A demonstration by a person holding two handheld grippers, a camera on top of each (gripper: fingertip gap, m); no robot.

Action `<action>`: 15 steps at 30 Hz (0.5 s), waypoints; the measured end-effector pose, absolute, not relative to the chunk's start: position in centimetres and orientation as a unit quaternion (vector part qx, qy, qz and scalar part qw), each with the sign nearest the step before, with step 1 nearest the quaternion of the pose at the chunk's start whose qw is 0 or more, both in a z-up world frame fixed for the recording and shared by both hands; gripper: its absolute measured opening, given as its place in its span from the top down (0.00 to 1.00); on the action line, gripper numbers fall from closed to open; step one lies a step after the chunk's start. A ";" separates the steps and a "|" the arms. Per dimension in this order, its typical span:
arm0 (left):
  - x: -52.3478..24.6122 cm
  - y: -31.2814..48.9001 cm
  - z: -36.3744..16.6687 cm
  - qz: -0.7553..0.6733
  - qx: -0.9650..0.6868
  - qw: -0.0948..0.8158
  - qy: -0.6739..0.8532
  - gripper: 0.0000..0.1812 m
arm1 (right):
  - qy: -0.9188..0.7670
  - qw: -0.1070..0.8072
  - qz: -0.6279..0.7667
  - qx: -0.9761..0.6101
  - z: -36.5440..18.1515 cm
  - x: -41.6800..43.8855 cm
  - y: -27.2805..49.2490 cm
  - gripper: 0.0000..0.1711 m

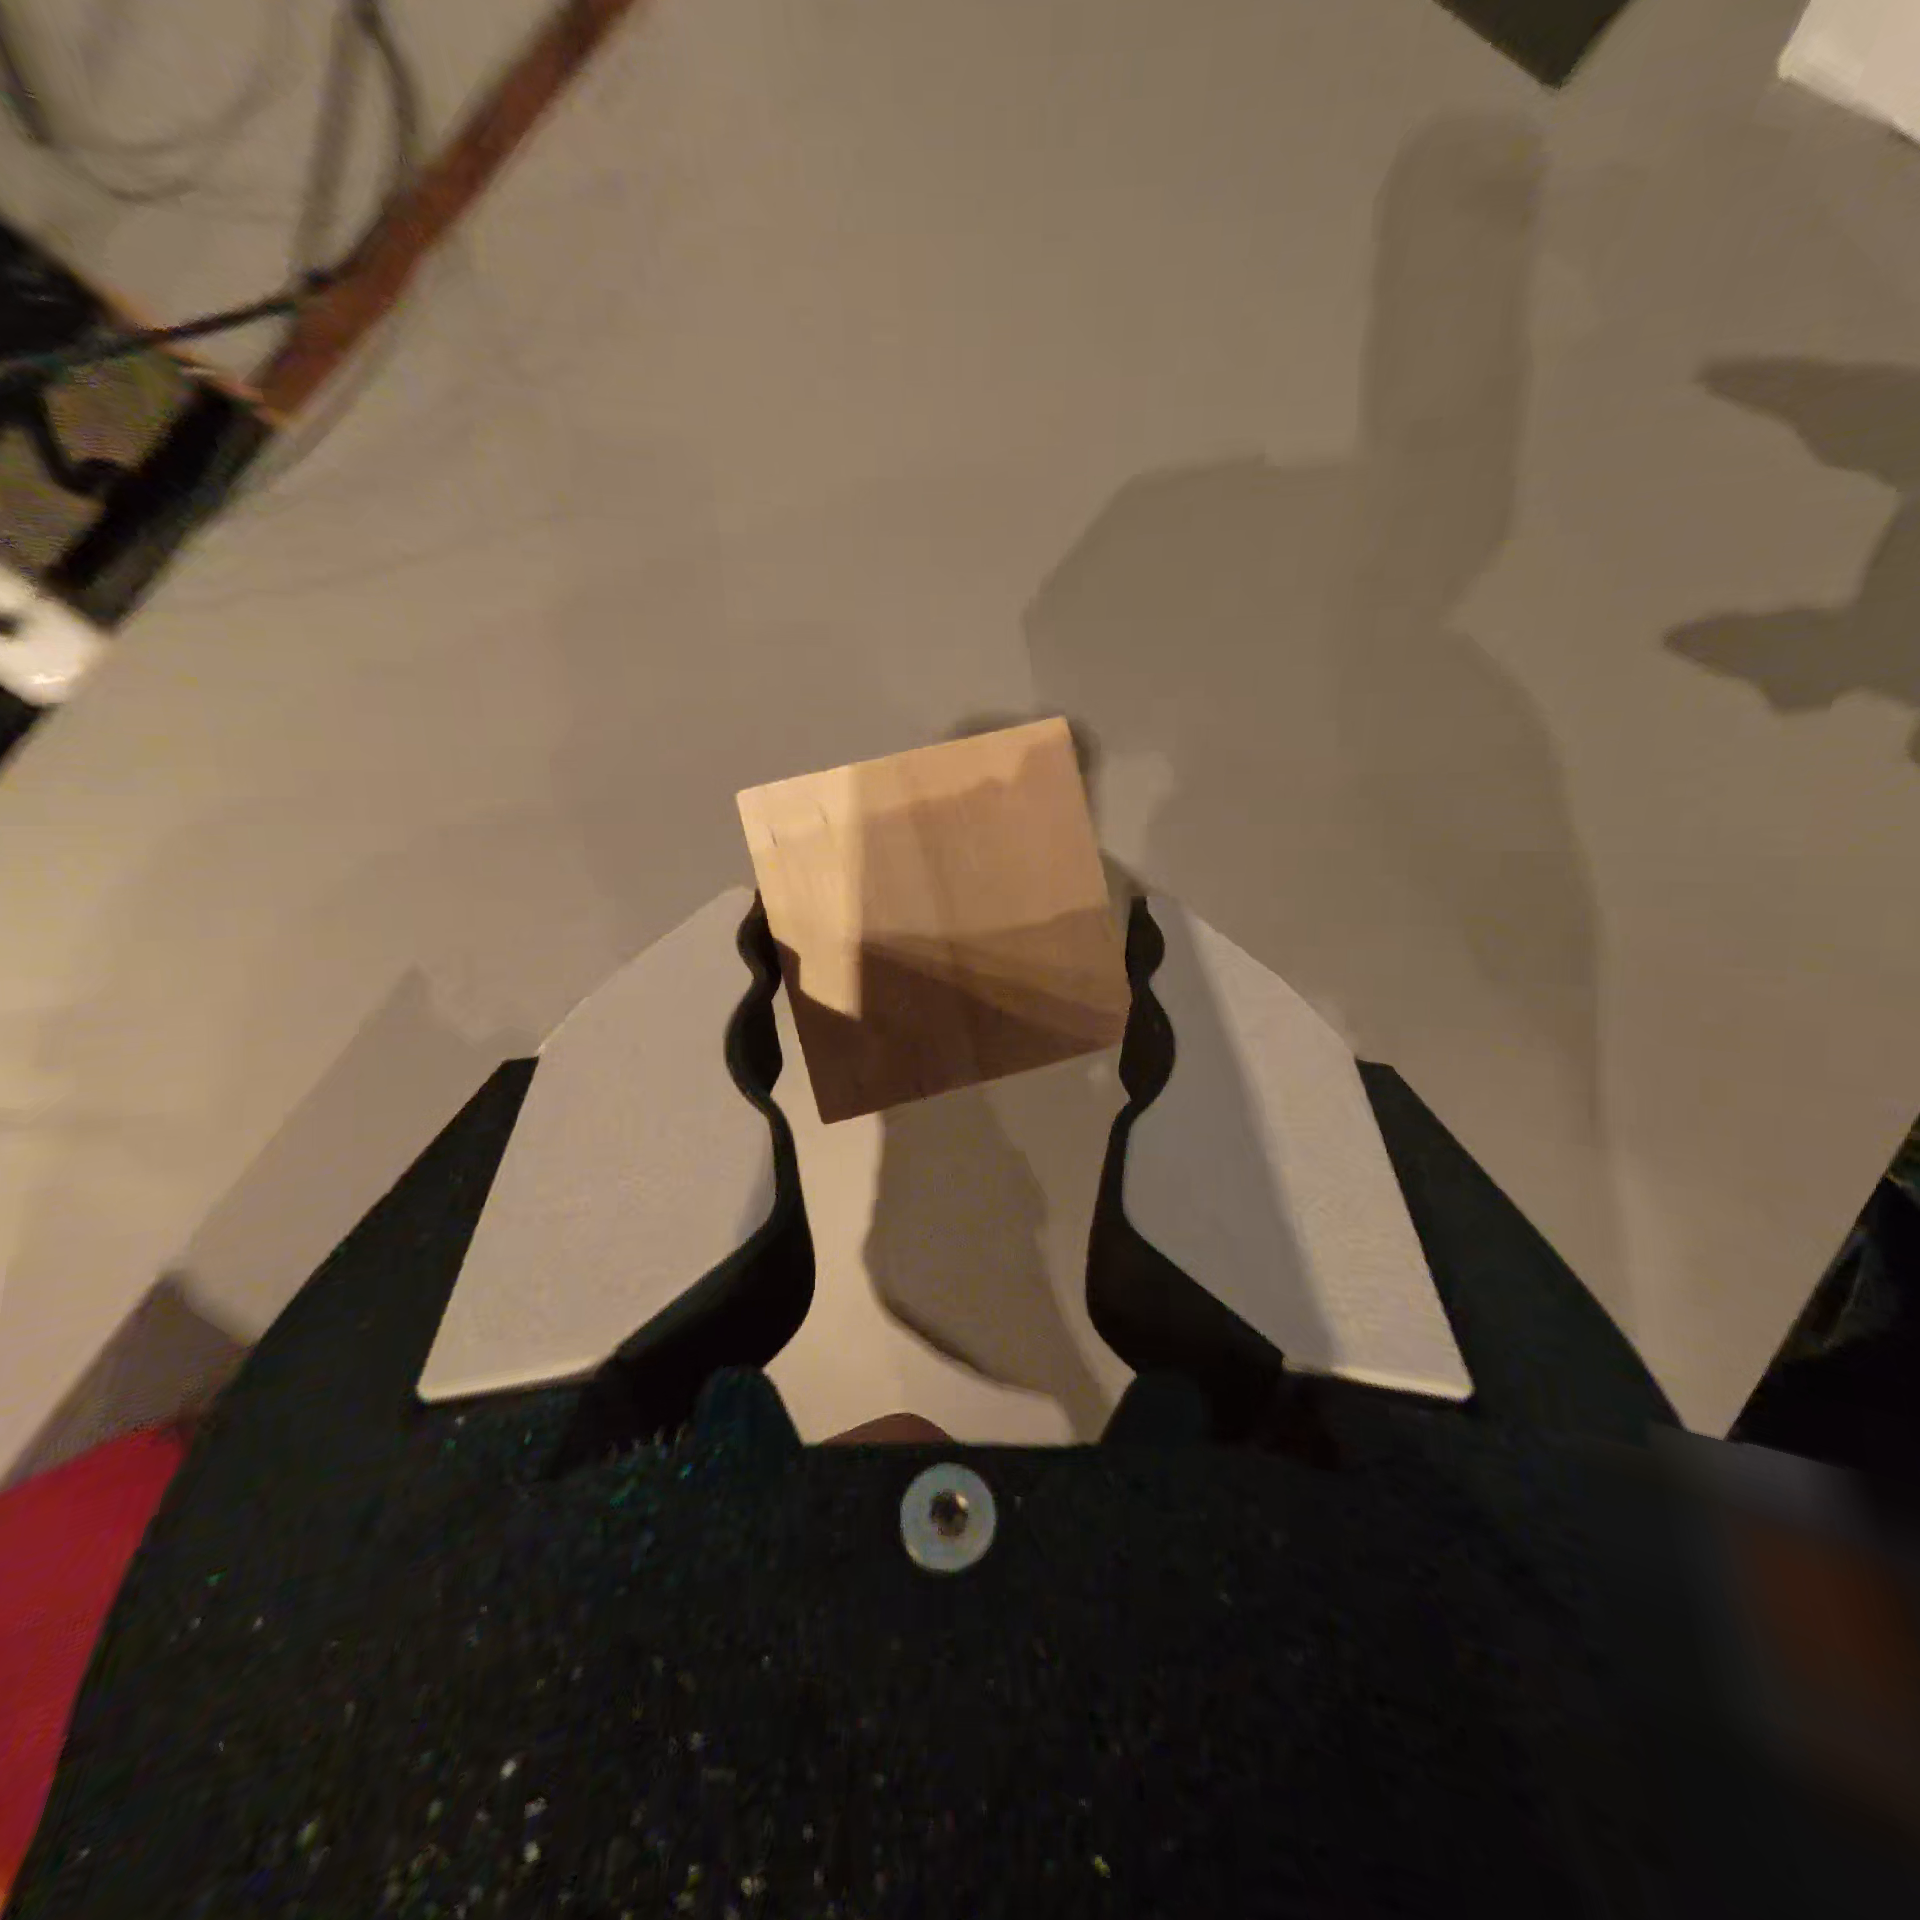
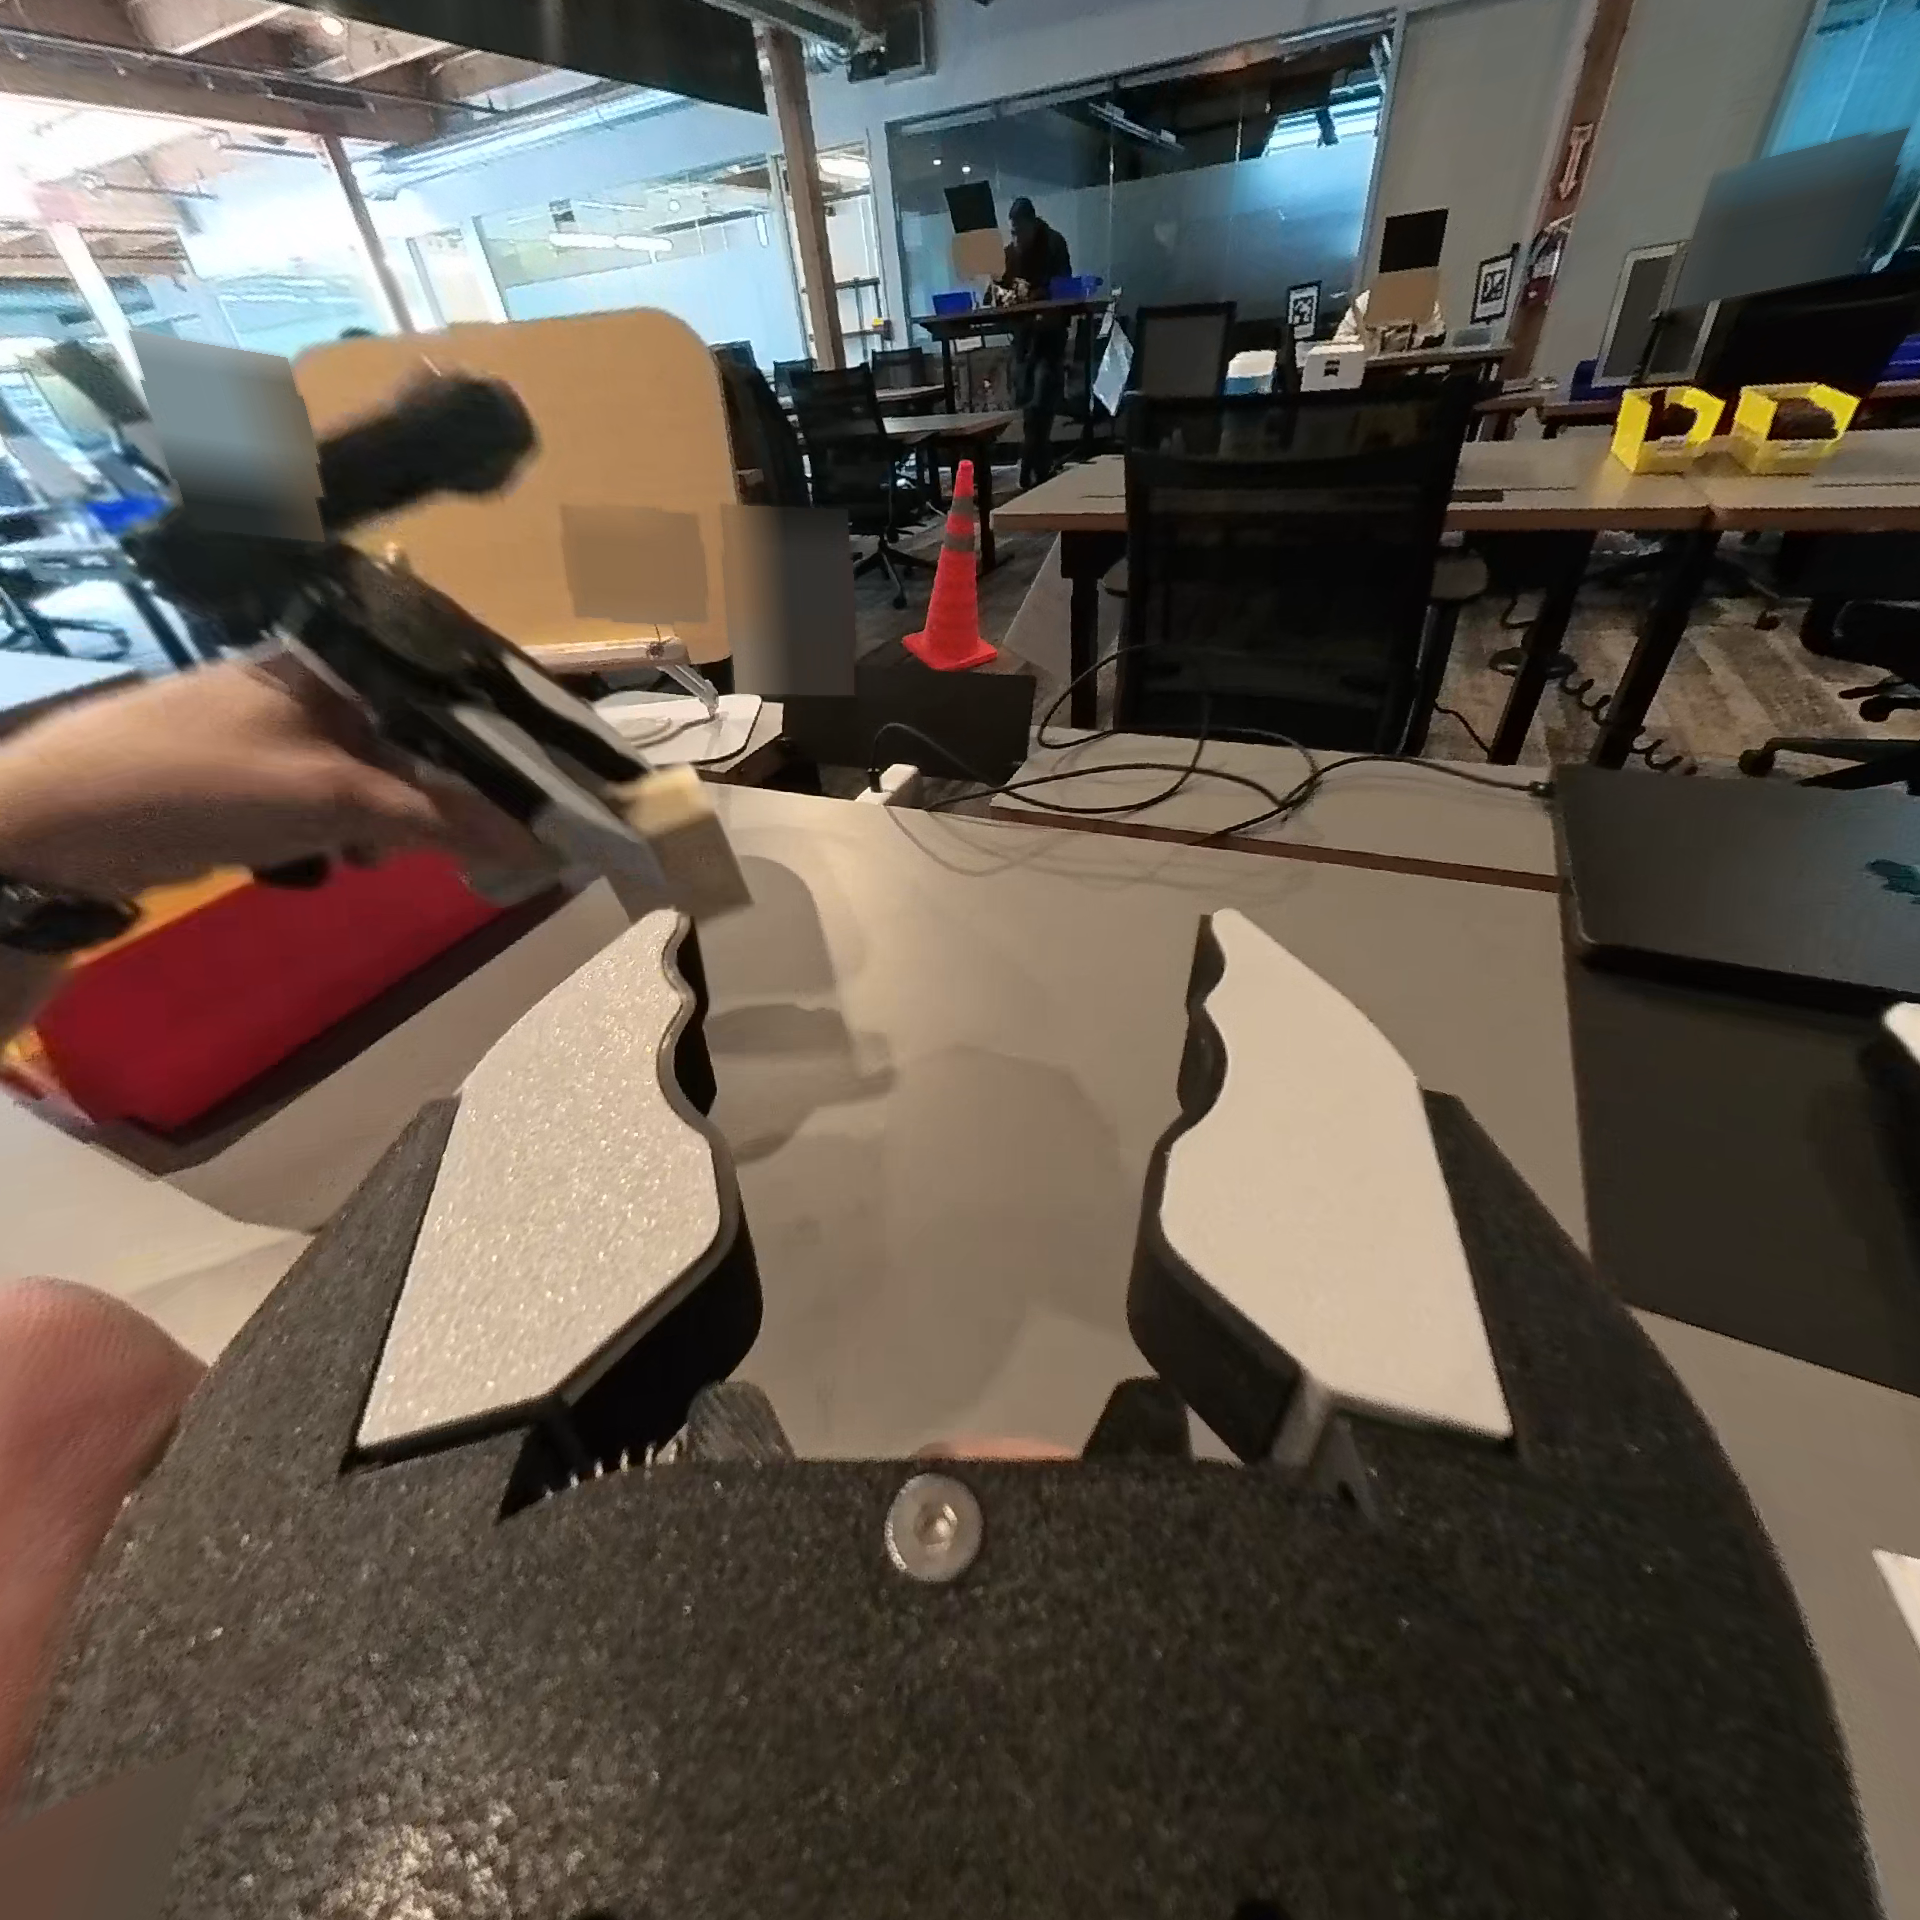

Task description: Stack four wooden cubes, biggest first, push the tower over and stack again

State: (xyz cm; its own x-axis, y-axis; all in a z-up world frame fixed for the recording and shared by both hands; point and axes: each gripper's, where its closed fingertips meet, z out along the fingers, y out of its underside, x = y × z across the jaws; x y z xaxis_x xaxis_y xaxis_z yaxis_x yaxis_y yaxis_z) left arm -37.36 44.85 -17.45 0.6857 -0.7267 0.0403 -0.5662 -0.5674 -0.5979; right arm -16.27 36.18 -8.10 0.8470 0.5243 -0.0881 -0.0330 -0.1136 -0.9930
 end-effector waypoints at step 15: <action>-30.6 43.3 -27.1 -0.185 -0.868 0.202 0.413 0.65 | -0.156 0.643 0.215 -0.719 -8.1 -14.5 36.4 0.49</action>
